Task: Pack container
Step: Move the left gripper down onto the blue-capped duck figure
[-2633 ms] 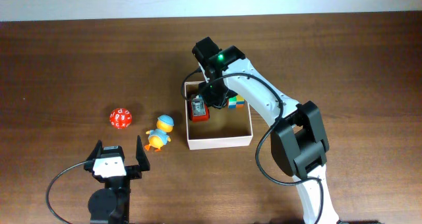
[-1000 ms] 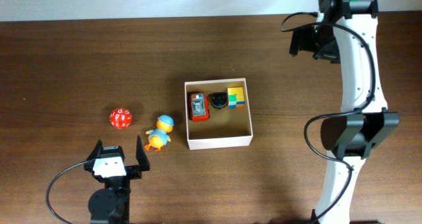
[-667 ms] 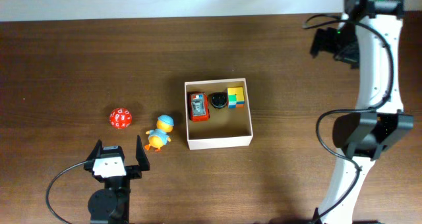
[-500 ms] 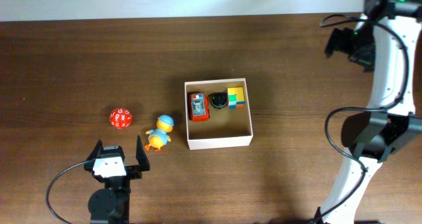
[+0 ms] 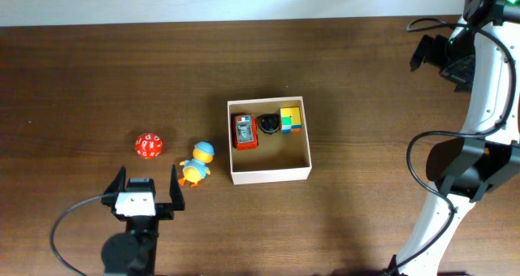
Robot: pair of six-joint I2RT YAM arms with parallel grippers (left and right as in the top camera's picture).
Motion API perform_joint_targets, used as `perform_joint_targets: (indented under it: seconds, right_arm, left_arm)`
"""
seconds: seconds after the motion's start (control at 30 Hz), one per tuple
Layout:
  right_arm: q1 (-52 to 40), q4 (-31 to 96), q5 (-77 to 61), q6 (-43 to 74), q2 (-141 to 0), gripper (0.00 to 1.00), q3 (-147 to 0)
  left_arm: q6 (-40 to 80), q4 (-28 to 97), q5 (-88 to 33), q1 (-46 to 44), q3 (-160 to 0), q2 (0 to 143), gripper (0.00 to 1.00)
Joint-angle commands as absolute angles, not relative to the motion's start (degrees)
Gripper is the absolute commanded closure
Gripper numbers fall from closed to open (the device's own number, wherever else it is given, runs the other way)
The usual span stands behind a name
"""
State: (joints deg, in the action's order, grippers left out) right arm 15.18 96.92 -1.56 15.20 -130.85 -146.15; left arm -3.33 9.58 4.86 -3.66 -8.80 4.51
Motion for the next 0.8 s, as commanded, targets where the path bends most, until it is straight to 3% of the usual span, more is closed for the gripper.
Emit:
perform_joint_targets:
  seconds: [0.0, 0.4, 0.77]
  right_arm:
    - [15.1, 97.1, -1.9, 15.5, -130.9, 0.01, -146.4]
    - [15.1, 97.1, -1.9, 15.5, -130.9, 0.01, -146.4]
    - [15.1, 97.1, -1.9, 15.5, -130.9, 0.01, -146.4]
  left_arm:
    - [-6.0, 12.8, 2.3, -3.3, -19.2, 12.9, 0.01]
    - [-5.9, 35.7, -9.2, -3.3, -57.0, 60.8, 0.01]
    - [-5.3, 40.6, -12.9, -3.3, -59.3, 81.5, 0.01]
